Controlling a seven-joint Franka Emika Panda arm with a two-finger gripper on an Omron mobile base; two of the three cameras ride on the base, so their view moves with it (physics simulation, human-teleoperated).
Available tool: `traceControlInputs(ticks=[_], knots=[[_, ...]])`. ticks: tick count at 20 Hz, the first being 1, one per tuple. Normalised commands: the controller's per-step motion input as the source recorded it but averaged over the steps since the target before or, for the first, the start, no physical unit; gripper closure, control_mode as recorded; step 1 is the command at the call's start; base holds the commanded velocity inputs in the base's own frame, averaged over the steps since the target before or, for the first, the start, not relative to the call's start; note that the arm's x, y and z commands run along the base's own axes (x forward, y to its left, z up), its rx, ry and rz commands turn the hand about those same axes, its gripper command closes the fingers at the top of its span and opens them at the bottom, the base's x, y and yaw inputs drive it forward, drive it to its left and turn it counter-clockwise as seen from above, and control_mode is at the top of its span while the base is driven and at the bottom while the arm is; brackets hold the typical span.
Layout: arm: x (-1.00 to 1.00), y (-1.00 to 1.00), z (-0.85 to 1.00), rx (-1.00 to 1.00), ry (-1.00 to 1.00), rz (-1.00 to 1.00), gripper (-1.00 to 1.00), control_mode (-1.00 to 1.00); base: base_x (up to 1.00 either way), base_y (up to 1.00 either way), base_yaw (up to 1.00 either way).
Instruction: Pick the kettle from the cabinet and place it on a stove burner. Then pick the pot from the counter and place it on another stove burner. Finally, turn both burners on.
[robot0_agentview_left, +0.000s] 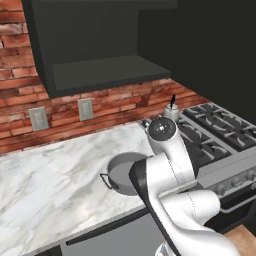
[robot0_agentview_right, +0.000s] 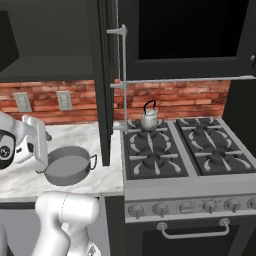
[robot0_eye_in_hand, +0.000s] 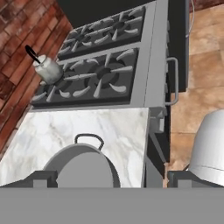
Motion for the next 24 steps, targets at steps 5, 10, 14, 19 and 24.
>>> traceControlInputs(ticks=[5, 10, 14, 19, 24], knots=[[0.08, 0.22, -0.15, 0.03, 0.0, 0.0, -1.0, -1.0, 0.0, 0.0, 0.0], [0.05, 0.18, -0.16, 0.06, 0.0, 0.0, -1.0, -1.0, 0.0, 0.0, 0.0], [0.03, 0.08, -0.16, 0.07, 0.0, 0.0, -1.0, -1.0, 0.0, 0.0, 0.0], [0.0, 0.01, -0.19, 0.09, 0.0, 0.0, -1.0, -1.0, 0.0, 0.0, 0.0], [0.0, 0.0, -0.19, 0.11, 0.0, 0.0, -1.0, -1.0, 0.0, 0.0, 0.0]])
